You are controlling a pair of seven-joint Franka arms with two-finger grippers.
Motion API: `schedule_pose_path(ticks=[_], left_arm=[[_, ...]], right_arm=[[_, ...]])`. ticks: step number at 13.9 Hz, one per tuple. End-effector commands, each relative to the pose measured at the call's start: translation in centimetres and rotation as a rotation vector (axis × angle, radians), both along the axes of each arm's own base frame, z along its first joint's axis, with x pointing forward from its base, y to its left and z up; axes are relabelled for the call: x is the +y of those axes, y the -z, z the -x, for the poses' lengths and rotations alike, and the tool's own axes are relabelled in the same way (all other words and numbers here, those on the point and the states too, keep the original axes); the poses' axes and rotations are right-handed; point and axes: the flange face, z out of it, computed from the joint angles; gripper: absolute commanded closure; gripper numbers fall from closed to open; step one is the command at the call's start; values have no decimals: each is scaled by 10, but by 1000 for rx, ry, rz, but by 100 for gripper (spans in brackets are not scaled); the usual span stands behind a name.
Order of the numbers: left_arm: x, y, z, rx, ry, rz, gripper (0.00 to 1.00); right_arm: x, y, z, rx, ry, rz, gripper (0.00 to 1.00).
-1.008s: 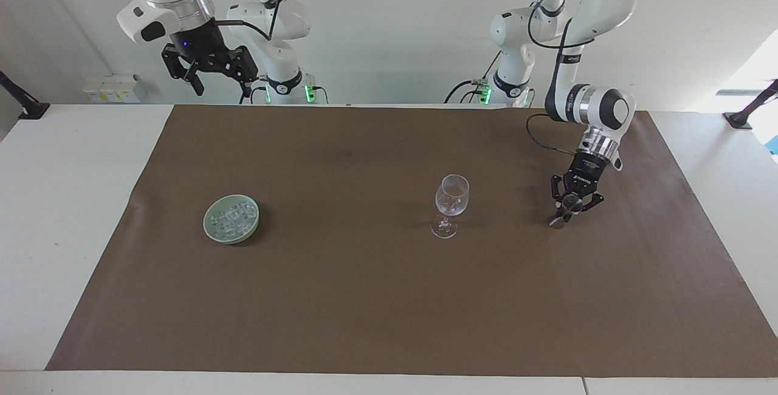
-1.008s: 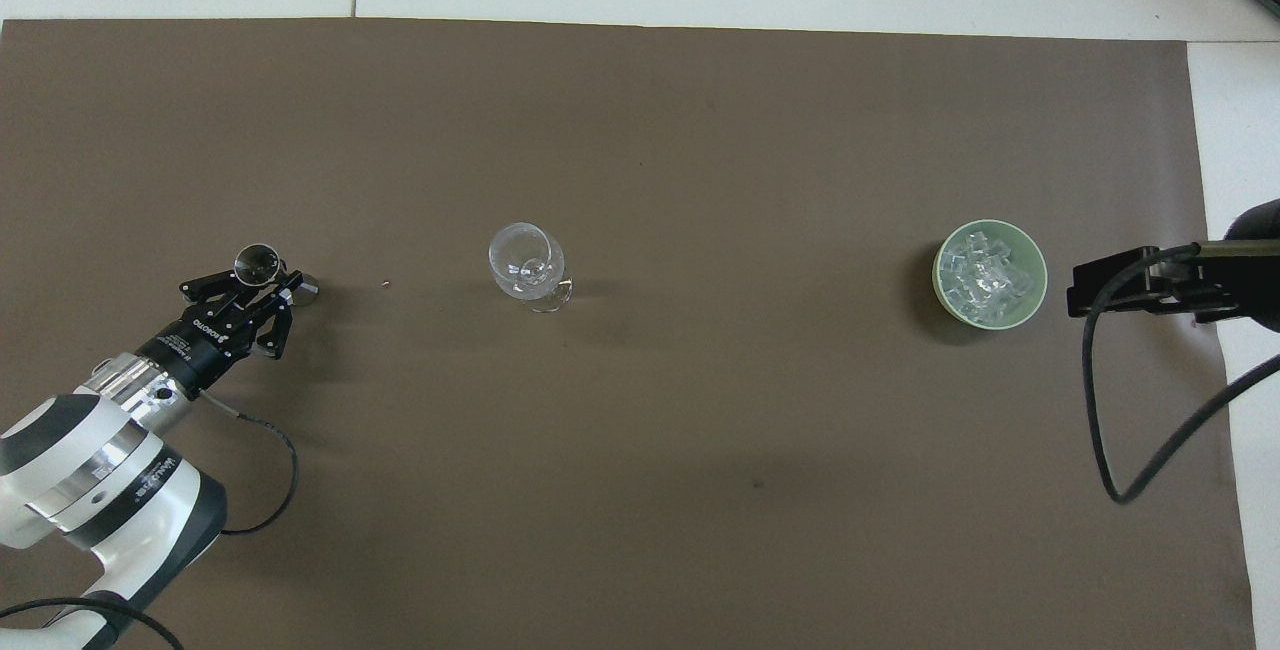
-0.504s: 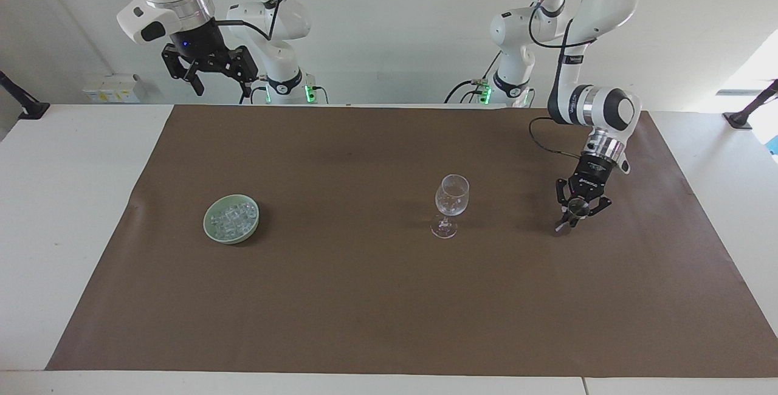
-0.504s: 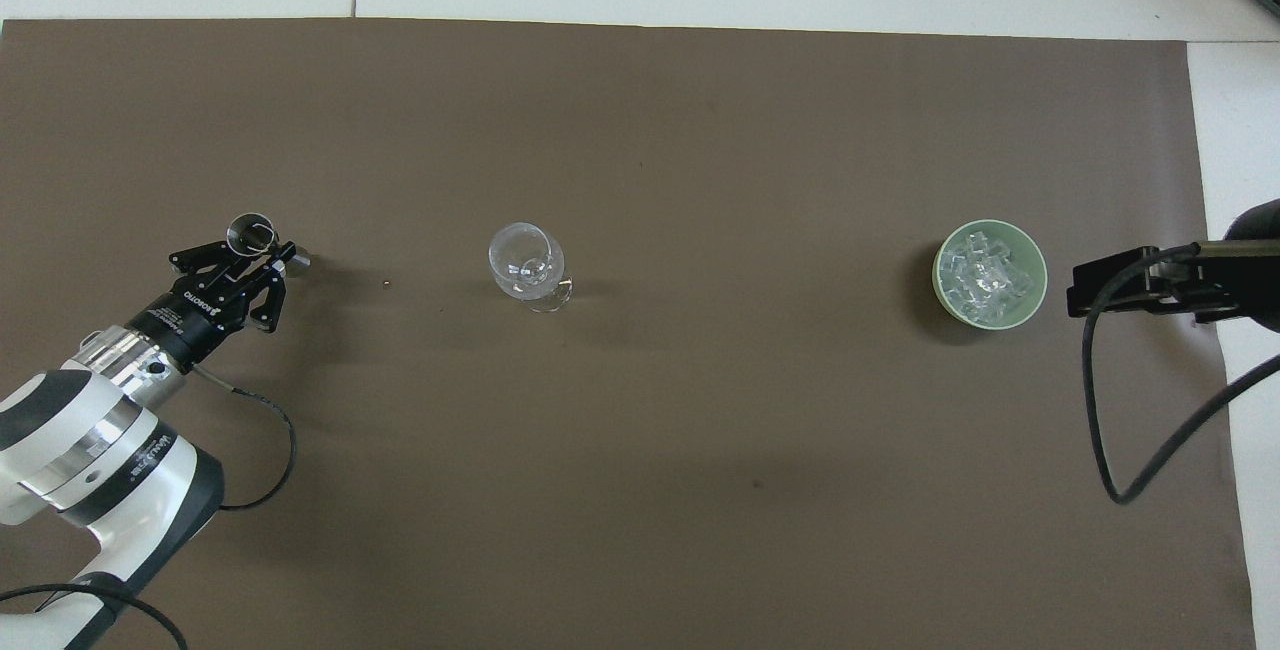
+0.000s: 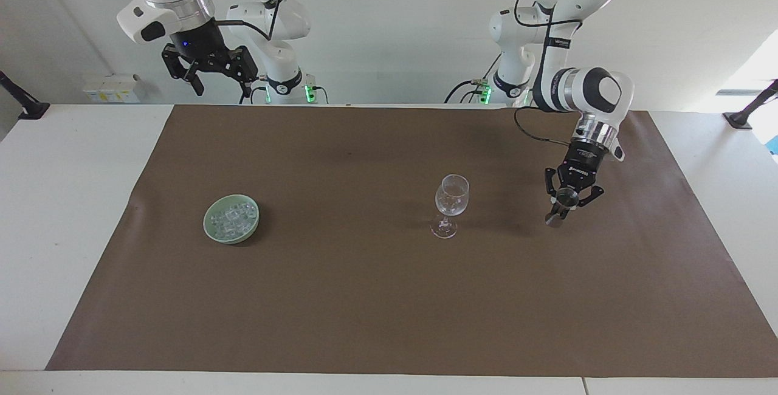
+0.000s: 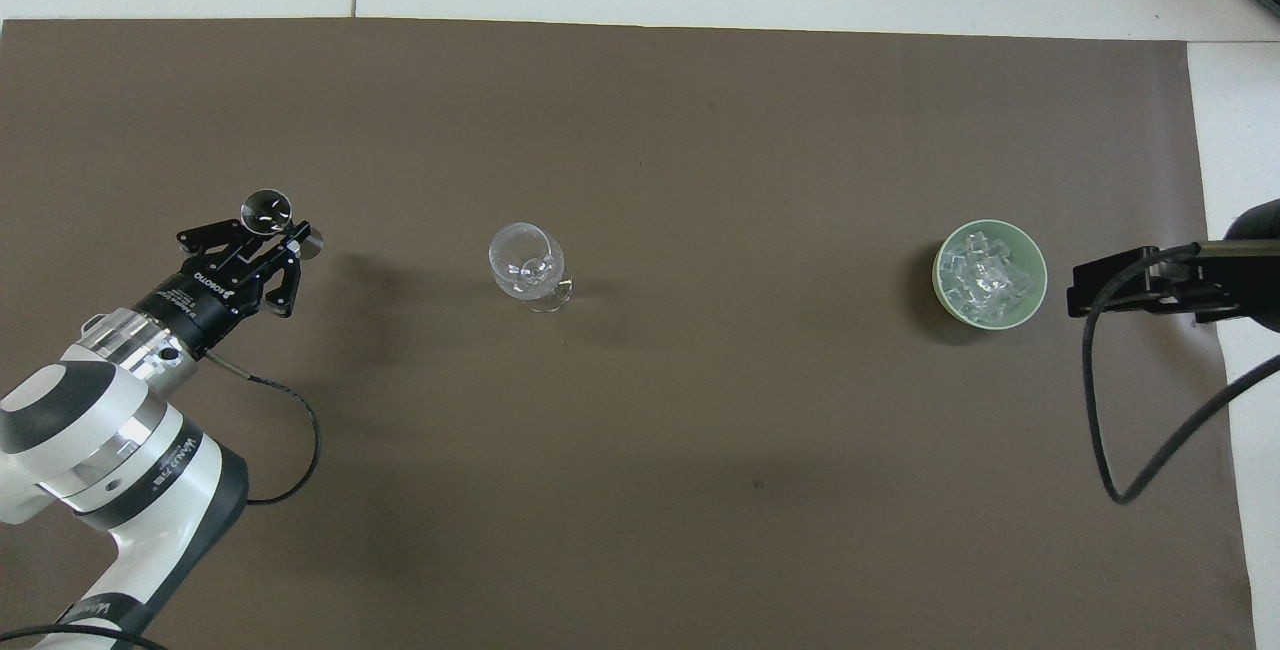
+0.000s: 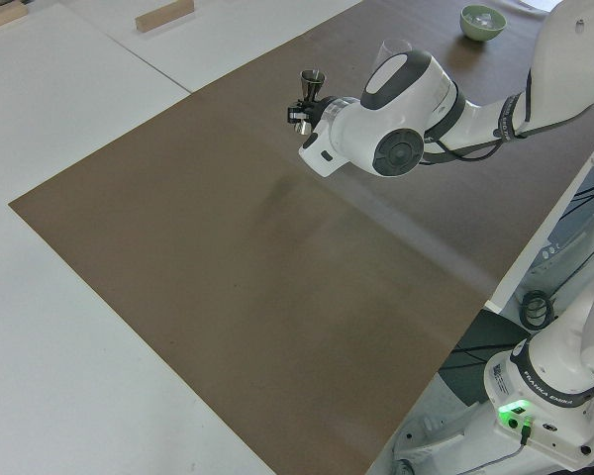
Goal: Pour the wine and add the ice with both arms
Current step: 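Lift the silver cup with the left gripper over the clear glass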
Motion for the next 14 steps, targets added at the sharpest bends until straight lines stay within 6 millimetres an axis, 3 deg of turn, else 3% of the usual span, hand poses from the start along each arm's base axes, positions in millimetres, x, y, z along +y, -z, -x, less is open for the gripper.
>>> schedule_pose_path(ticks=[1,6,9,14], left_arm=[[-31,-32,13,-6,-19,-13,100],[-102,-77,20,-26,-21,-89,100],[-135,-89,27,-37,0,-119,100],[-157,-88,38,-58,30,-245,100]], right_arm=[[-2,-1,7,1,15,-13,0],[-1,-1,7,1,14,-13,0],[-2,-1,7,1,17,-13,0],[-2,-1,7,1,15,-13,0]])
